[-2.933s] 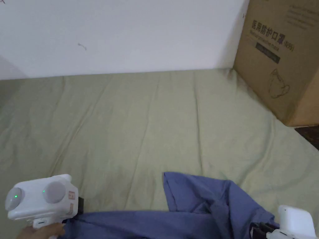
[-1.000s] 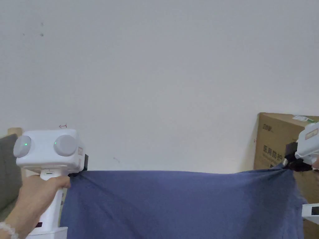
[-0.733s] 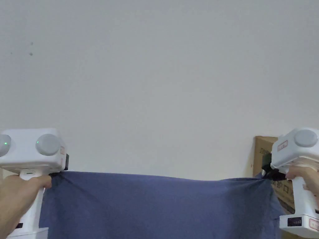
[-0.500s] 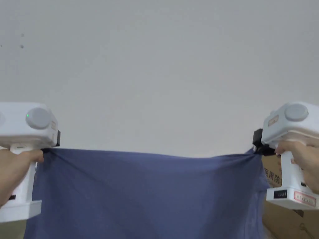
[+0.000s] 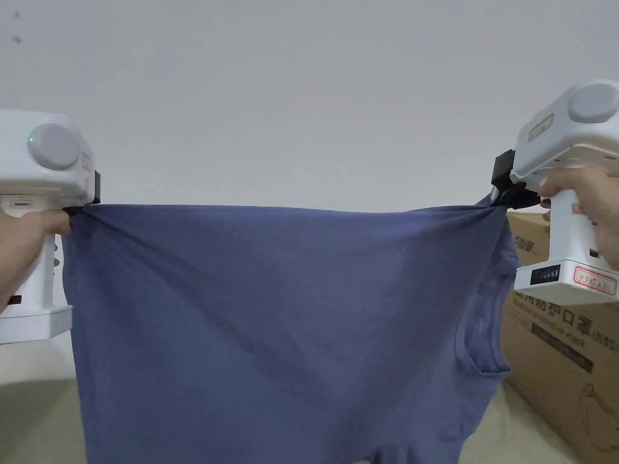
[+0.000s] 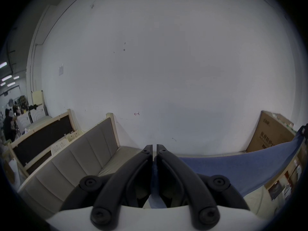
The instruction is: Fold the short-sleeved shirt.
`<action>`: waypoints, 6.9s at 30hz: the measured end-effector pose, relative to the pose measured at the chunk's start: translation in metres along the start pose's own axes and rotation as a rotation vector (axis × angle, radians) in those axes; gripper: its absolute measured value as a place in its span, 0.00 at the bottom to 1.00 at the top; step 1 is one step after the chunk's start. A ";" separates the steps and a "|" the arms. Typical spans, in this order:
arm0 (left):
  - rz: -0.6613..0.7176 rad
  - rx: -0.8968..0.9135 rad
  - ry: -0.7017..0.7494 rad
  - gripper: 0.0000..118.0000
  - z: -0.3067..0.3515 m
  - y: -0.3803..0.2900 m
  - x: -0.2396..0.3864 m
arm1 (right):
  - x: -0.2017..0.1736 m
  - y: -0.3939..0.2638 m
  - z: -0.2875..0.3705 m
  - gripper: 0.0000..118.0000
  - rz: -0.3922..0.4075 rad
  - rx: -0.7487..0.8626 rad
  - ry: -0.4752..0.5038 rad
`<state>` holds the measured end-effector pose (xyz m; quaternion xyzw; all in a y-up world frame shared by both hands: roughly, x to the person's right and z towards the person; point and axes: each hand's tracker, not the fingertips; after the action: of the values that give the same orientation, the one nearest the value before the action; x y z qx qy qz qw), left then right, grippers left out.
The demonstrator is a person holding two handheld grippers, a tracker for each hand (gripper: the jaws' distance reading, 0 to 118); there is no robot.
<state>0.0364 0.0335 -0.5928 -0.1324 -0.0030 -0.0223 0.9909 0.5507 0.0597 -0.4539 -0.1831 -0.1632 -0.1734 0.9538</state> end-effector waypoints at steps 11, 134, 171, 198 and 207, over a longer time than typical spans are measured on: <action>-0.040 -0.350 0.010 0.02 -0.099 -0.216 0.040 | 0.055 -0.188 -0.144 0.03 0.067 -0.357 -0.102; -0.190 -0.711 -0.094 0.04 0.158 -0.464 -0.076 | 0.173 -0.475 0.081 0.03 -0.008 -0.601 -0.032; -0.023 -0.827 -0.042 0.21 0.169 -0.535 -0.102 | 0.141 -0.550 0.160 0.00 0.052 -0.631 0.047; -0.071 -0.823 -0.105 0.01 0.189 -0.493 -0.118 | 0.205 -0.541 0.130 0.07 -0.044 -0.679 -0.091; -0.165 -0.845 -0.120 0.01 0.262 -0.512 -0.133 | 0.226 -0.567 0.205 0.07 -0.036 -0.712 -0.091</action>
<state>-0.1196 -0.3858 -0.2075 -0.5269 -0.0618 -0.0929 0.8426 0.4787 -0.4128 -0.0227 -0.5087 -0.1382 -0.2278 0.8187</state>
